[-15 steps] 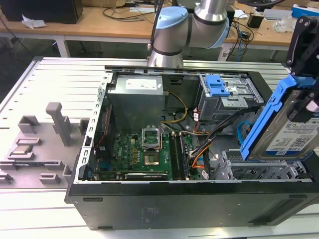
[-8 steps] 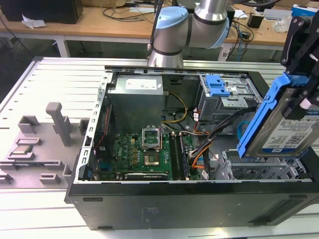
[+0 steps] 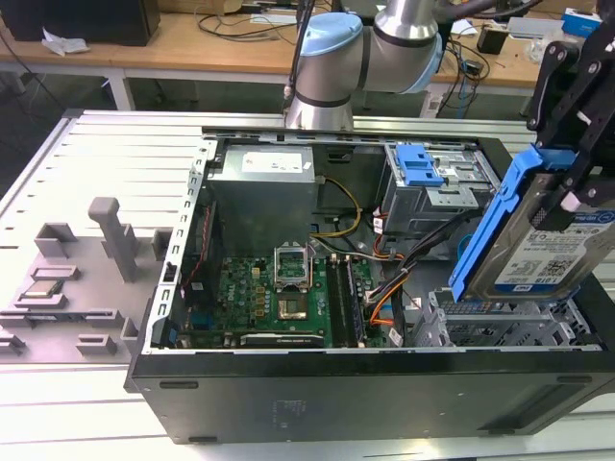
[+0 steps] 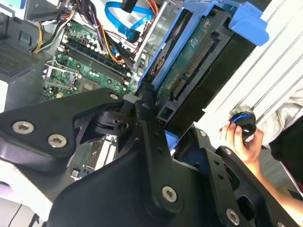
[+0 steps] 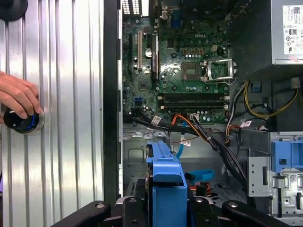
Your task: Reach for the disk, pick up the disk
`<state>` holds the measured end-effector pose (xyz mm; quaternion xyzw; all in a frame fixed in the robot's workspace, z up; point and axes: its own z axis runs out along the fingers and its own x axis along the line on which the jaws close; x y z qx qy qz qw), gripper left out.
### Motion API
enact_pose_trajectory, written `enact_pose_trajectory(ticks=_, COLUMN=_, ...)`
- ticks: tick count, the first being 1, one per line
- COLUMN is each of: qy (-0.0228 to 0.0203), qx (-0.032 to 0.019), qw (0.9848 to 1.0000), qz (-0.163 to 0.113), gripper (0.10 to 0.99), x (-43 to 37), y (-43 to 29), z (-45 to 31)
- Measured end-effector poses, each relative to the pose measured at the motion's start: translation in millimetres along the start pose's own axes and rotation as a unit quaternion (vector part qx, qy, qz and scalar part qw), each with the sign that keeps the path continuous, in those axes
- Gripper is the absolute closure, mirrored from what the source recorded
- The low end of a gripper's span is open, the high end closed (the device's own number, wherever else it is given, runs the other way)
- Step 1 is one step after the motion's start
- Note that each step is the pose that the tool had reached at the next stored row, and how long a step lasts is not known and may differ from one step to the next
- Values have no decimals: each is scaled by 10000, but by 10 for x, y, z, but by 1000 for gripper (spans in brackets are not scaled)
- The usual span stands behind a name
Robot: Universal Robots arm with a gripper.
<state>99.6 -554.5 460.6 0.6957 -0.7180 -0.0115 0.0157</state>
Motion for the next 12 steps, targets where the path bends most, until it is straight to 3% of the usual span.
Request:
enact_pose_trajectory(ticks=6, qy=0, qx=0, qw=10000, qz=0, gripper=718, x=-3, y=-4, z=113)
enact_pose_trajectory(ticks=12, qy=1, qx=0, qw=10000, qz=0, gripper=718, x=-3, y=-4, z=115)
